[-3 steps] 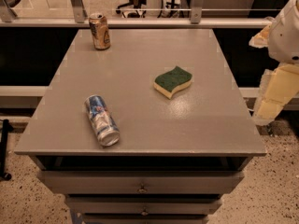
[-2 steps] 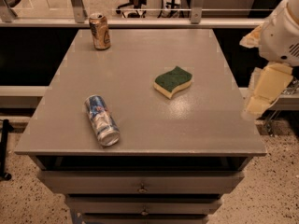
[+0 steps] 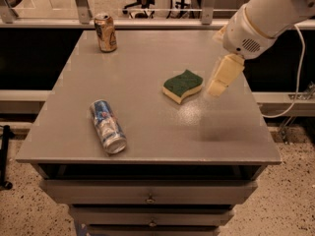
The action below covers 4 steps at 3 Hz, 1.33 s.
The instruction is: Pick orange can
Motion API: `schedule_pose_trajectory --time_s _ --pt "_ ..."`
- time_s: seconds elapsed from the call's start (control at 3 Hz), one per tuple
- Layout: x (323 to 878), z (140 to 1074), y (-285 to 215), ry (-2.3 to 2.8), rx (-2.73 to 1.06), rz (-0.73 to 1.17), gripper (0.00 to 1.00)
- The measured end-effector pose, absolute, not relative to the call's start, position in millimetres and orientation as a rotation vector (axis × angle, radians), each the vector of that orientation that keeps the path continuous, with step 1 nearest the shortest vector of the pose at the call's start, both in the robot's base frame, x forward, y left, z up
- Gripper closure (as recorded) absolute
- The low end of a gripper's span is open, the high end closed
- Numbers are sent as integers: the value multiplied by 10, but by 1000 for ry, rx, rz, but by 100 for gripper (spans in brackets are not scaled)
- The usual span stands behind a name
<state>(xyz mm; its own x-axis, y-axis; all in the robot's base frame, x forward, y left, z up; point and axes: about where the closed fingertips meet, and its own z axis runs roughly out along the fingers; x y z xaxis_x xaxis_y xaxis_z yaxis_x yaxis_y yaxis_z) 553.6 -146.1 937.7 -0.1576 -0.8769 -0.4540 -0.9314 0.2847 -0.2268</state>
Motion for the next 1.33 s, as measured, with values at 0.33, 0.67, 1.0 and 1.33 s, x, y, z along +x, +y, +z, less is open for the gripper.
schedule_pose_trajectory --time_s 0.33,0.67,1.0,1.33 --pt "6062 9265 -942 1980 -1564 241 0" --pt "6062 9264 -941 1980 -1564 241 0" --pt "6392 9126 -706 1926 -1508 294 0" --pt "6757 9058 -481 1874 -1445 334 0"
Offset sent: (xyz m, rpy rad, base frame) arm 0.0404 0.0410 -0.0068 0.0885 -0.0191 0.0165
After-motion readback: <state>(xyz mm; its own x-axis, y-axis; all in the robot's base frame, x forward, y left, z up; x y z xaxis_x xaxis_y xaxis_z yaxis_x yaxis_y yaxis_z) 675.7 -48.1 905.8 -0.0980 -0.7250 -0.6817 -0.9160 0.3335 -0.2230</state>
